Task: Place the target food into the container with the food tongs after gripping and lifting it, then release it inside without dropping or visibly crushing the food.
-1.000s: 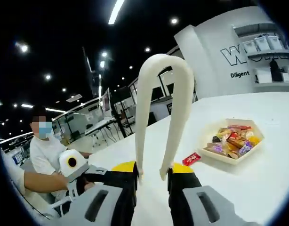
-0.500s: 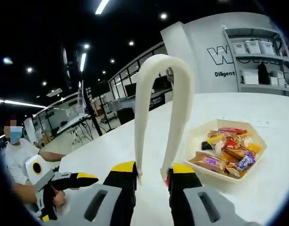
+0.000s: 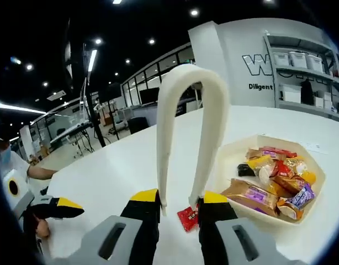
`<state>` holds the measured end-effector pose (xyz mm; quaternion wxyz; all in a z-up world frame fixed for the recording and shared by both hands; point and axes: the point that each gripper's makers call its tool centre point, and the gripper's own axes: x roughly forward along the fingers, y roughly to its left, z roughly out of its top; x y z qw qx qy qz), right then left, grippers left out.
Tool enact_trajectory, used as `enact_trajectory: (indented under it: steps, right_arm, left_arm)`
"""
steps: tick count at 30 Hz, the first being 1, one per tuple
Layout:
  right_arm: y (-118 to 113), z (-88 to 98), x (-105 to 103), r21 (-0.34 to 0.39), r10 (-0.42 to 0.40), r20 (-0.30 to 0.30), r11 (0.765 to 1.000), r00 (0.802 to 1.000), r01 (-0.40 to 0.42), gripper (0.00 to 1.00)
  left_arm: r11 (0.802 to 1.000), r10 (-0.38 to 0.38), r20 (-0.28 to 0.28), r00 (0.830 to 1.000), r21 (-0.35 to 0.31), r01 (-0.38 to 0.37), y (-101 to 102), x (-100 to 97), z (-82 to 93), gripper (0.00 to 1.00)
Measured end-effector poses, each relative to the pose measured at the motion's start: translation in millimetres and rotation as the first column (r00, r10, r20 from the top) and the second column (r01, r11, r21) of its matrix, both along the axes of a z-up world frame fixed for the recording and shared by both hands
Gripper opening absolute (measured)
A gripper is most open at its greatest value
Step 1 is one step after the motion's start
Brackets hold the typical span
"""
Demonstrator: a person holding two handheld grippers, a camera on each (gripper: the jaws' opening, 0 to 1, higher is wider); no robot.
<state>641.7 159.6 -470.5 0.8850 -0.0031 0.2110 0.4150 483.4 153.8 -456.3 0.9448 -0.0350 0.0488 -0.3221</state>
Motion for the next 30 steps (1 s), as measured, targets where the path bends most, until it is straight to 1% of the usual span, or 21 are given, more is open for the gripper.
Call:
enact_trajectory:
  steps: [2, 4, 6, 11, 12, 13, 15, 16, 18, 19, 20, 23, 26, 29, 30]
  right_arm:
    - [-2, 1.4, 1, -0.003, 0.002, 0.008, 1.000, 1.000, -0.002, 0.22]
    - [-5, 3.0, -2, -0.001, 0.010, -0.009, 1.000, 1.000, -0.010, 0.22]
    - [-10, 2.5, -3, -0.015, 0.020, -0.015, 1.000, 1.000, -0.021, 0.22]
    - [-31, 1.7, -18, -0.032, 0.056, -0.045, 0.998, 0.997, -0.058, 0.22]
    - [-35, 1.9, -21, -0.035, 0.061, -0.048, 0.997, 0.997, -0.063, 0.22]
    - [-43, 2.1, -24, -0.057, 0.063, -0.036, 0.996, 0.997, -0.065, 0.22]
    - [-56, 3.0, -24, -0.090, 0.061, -0.021, 0.994, 0.998, -0.063, 0.22]
    - [-66, 5.6, -20, -0.102, 0.046, -0.005, 0.994, 0.999, -0.046, 0.22]
    - [-77, 8.9, -19, -0.095, 0.030, -0.006, 0.995, 1.000, -0.031, 0.22]
    - [-84, 11.2, -15, -0.073, 0.001, -0.015, 0.997, 1.000, -0.003, 0.22]
    - [-87, 12.1, -12, -0.066, -0.006, -0.018, 0.998, 1.000, 0.005, 0.22]
    - [-91, 13.2, -8, -0.062, -0.010, -0.013, 0.998, 1.000, 0.009, 0.22]
    - [-88, 12.0, -7, -0.067, 0.003, -0.007, 0.998, 1.000, -0.004, 0.23]
    - [-84, 8.1, -5, -0.061, -0.004, -0.027, 0.998, 1.000, 0.002, 0.23]
    - [-85, 4.6, -3, -0.066, -0.024, -0.042, 0.998, 0.999, 0.021, 0.23]
  left_arm:
    - [1.000, 0.001, -0.004, 1.000, -0.006, -0.001, 1, 0.2, 0.0, 0.92]
    - [1.000, -0.002, -0.005, 1.000, -0.010, 0.002, 0, -0.2, 0.2, 0.92]
    - [1.000, -0.008, -0.011, 1.000, -0.003, 0.008, -1, -0.7, -1.5, 0.92]
    - [1.000, -0.022, -0.015, 1.000, 0.005, 0.022, -3, -2.8, -2.7, 0.89]
    - [1.000, -0.023, -0.015, 1.000, 0.001, 0.023, -3, -2.9, -2.4, 0.89]
    - [1.000, -0.026, -0.016, 1.000, -0.006, 0.026, -3, -2.8, -1.9, 0.89]
    - [1.000, -0.027, -0.020, 0.999, -0.009, 0.027, -2, -2.9, -2.1, 0.89]
    - [1.000, -0.028, -0.021, 0.999, -0.010, 0.028, -2, -2.9, -2.2, 0.89]
    - [0.999, -0.031, -0.023, 0.999, -0.008, 0.031, -3, -3.1, -2.7, 0.88]
    - [0.999, -0.032, -0.023, 0.999, -0.006, 0.032, -3, -3.2, -3.1, 0.88]
    - [0.999, -0.032, -0.025, 0.999, -0.003, 0.032, -3, -3.3, -3.8, 0.88]
    - [1.000, -0.030, -0.028, 0.999, 0.001, 0.030, -3, -3.0, -4.9, 0.88]
    - [1.000, -0.028, -0.031, 0.999, 0.001, 0.029, -3, -2.7, -5.6, 0.87]
    - [1.000, -0.028, -0.036, 0.999, 0.002, 0.028, -3, -2.6, -6.6, 0.86]
    - [1.000, -0.027, -0.037, 0.999, 0.003, 0.027, -2, -2.4, -6.8, 0.86]
